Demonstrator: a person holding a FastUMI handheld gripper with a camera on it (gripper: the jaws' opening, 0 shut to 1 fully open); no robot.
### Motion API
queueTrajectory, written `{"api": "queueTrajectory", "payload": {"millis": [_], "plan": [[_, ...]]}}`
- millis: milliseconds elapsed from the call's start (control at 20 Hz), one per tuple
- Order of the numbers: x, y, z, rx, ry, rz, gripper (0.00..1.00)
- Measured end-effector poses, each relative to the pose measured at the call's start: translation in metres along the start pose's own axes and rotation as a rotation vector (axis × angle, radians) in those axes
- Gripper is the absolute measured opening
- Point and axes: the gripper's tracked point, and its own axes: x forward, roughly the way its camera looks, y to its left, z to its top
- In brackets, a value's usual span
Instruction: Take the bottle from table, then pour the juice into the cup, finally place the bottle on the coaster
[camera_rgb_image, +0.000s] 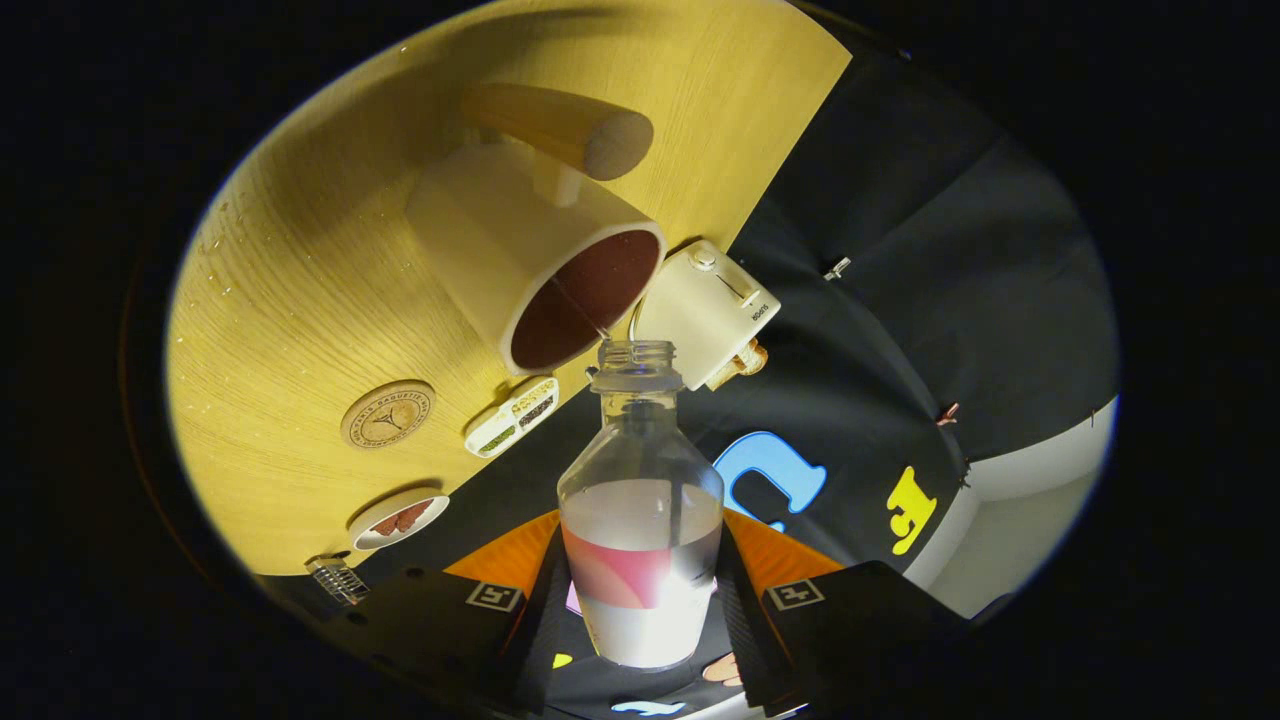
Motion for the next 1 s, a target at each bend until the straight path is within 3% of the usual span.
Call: {"api": "queueTrajectory", "payload": {"millis": [1000], "plan": [[-0.008,0.0069,-0.0027,0.044,0.017,0.021,0.73]]}}
